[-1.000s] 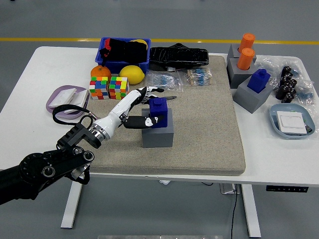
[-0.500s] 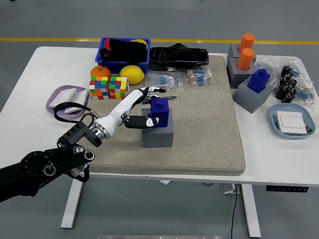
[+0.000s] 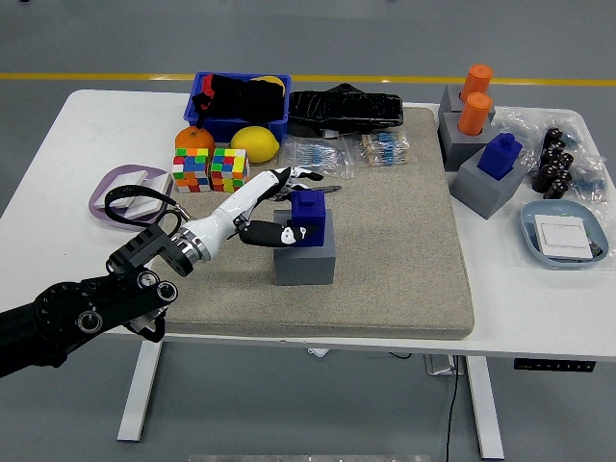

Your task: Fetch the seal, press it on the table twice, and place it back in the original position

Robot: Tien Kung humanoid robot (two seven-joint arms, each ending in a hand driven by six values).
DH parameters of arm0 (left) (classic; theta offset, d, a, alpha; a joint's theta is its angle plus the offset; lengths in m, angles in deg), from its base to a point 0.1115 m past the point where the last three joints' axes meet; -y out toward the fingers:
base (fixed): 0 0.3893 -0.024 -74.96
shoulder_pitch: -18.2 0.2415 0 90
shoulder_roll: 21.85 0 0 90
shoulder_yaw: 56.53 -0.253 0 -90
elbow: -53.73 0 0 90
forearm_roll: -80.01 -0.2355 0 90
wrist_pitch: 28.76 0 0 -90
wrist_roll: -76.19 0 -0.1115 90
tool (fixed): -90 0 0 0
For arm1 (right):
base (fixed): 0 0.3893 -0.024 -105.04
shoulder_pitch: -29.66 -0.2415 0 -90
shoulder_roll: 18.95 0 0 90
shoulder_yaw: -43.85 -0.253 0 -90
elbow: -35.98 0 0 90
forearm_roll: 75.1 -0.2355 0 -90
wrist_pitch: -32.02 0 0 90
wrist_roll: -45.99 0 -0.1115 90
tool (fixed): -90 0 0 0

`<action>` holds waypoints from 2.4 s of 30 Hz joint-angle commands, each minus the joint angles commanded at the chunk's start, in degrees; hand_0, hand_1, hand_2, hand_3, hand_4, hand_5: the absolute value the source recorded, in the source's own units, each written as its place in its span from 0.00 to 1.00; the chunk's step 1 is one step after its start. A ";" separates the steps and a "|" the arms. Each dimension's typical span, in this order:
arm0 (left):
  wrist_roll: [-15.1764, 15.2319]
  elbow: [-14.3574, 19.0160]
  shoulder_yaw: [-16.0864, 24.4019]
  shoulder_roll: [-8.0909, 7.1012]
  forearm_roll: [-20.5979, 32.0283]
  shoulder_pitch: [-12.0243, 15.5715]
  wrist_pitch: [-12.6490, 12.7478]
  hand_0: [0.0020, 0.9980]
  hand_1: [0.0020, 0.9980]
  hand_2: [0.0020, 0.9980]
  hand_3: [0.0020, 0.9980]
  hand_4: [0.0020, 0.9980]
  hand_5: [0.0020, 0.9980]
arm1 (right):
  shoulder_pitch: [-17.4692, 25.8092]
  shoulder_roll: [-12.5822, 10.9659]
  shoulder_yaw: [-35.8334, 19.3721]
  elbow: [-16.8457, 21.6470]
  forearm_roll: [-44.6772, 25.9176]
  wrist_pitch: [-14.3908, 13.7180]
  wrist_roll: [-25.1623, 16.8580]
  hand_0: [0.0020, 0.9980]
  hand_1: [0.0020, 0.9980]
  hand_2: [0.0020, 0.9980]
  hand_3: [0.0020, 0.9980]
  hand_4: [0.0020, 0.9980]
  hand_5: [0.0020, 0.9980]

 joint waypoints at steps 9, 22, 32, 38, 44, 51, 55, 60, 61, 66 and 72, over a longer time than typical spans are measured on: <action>-0.73 1.09 0.96 -0.69 0.00 -0.62 -0.45 0.66 0.58 0.56 0.81 0.72 0.00 | 0.00 -0.05 -0.08 0.00 0.01 0.00 -0.01 0.78 0.68 0.66 0.62 0.80 0.44; -1.64 0.50 -0.93 -1.41 -1.40 -1.05 -0.95 0.66 0.58 0.56 0.81 0.72 0.00 | -0.08 -0.08 0.11 0.00 0.06 -0.05 -0.05 0.78 0.68 0.66 0.62 0.80 0.44; -1.05 -0.32 -1.65 -1.02 -1.30 -0.88 -0.36 0.65 0.59 0.56 0.81 0.70 0.00 | -0.03 -0.14 0.05 0.00 0.21 -0.10 -0.27 0.78 0.68 0.66 0.62 0.80 0.44; -0.79 -0.34 -1.95 -0.75 -0.89 -0.60 -0.16 0.66 0.59 0.56 0.81 0.70 0.00 | 0.00 -0.10 0.08 0.00 0.32 -0.09 -0.34 0.78 0.68 0.66 0.62 0.80 0.45; -0.72 -0.31 -1.77 -0.64 -0.66 -0.45 -0.11 0.66 0.59 0.56 0.81 0.70 0.00 | 0.03 -0.10 -0.01 0.00 0.44 -0.10 -0.31 0.78 0.68 0.66 0.62 0.80 0.45; -0.70 -0.47 -1.58 -0.67 -0.54 -0.53 -0.04 0.68 0.66 0.62 0.82 0.73 0.00 | -0.08 -0.09 -0.11 0.00 0.51 -0.07 -0.33 0.78 0.68 0.66 0.62 0.80 0.45; -0.90 -0.52 -1.42 -0.68 -0.50 -0.58 -0.62 0.70 0.71 0.69 0.83 0.79 0.00 | -0.11 -0.13 -0.28 0.00 0.56 -0.09 -0.38 0.78 0.68 0.66 0.62 0.80 0.45; -1.35 -0.64 -1.34 -0.70 -0.67 -0.54 -1.37 0.76 0.79 0.76 0.87 0.93 0.00 | -0.15 -0.12 -0.29 0.00 0.60 -0.06 -0.38 0.78 0.68 0.66 0.62 0.80 0.45; -1.43 -0.63 -1.35 -0.72 -0.78 -0.55 -1.39 0.76 0.79 0.76 0.87 0.93 0.00 | -0.15 -0.11 -0.28 0.00 0.61 -0.05 -0.37 0.78 0.68 0.66 0.62 0.80 0.45; -1.57 -0.59 -1.12 -0.77 -0.90 -0.52 -1.68 0.77 0.80 0.77 0.88 0.98 0.00 | -0.10 -0.10 -0.32 0.00 0.63 -0.06 -0.35 0.78 0.68 0.66 0.62 0.80 0.45; -1.74 -0.40 -0.81 -0.84 -0.83 -0.49 -2.08 0.78 0.82 0.78 0.89 1.00 0.00 | -0.08 -0.10 -0.32 0.00 0.66 -0.03 -0.36 0.78 0.68 0.66 0.62 0.80 0.45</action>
